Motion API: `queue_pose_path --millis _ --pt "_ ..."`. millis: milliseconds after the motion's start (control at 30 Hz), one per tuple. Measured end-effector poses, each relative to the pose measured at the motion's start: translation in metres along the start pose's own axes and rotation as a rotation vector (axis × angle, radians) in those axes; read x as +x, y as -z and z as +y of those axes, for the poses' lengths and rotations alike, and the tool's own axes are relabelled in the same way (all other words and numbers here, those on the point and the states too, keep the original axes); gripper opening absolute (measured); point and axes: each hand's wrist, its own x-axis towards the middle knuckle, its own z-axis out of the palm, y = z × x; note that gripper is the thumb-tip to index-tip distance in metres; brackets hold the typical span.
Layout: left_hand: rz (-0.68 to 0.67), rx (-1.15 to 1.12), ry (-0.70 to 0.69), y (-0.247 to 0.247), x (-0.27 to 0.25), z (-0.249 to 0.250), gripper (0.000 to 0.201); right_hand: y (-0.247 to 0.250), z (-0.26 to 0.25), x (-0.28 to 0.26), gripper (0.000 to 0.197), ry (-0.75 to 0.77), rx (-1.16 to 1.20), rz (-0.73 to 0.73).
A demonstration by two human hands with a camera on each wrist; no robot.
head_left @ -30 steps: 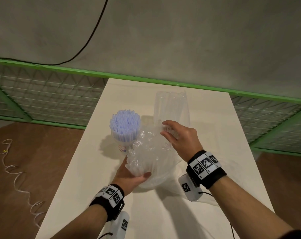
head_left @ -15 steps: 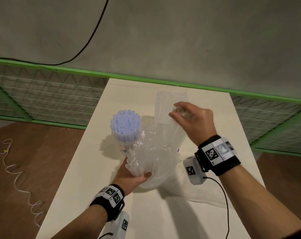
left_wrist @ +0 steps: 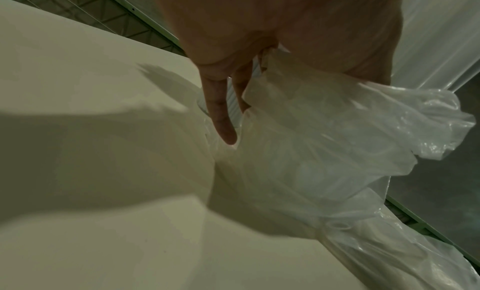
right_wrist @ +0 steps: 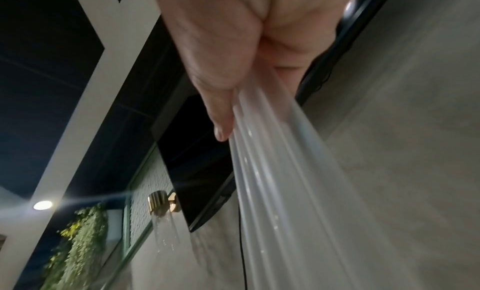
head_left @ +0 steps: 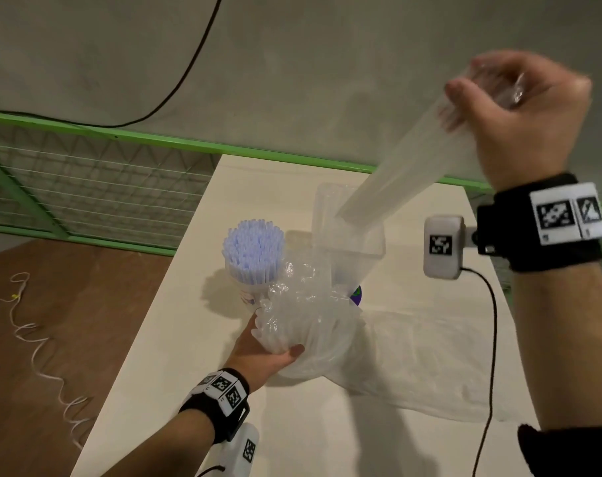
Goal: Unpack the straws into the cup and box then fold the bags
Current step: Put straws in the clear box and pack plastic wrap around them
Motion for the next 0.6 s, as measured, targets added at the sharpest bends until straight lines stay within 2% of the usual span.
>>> queue_pose_path --millis 100,167,233,300,367,400,500,600 --pt "-0.010 0.006 -0.004 0.000 0.000 0.002 0.088 -0.017 0.017 0.021 0.028 -0.021 -0.058 -0.019" --pt "-0.008 0.011 -0.001 -0.001 0.000 0.002 0.088 -0.040 0.046 0.022 0.030 -0.087 -0.112 -0.118" --pt "-0.007 0.019 0.011 -0.001 0.000 0.002 0.088 -0.063 0.081 0.012 0.032 -0.146 -0.211 -0.300" --pt "-0.008 0.026 0.021 -0.001 -0.002 0.004 0.086 -0.083 0.106 -0.009 0.042 -0.180 -0.357 -0.607" --pt "-0.005 0.014 0.023 -0.001 -0.003 0.005 0.085 -0.096 0.122 -0.027 0.063 -0.168 -0.470 -0.895" --pt "-0.002 0.008 0.026 -0.001 -0.003 0.005 0.086 -0.101 0.126 -0.032 0.074 -0.164 -0.489 -0.990" --pt "-0.003 0.029 0.032 -0.001 -0.004 0.006 0.089 -0.112 0.135 -0.033 0.092 -0.143 -0.543 -1.145" --pt "-0.007 0.066 0.044 0.000 -0.005 0.007 0.087 -0.119 0.140 -0.031 0.093 -0.068 -0.603 -1.257"
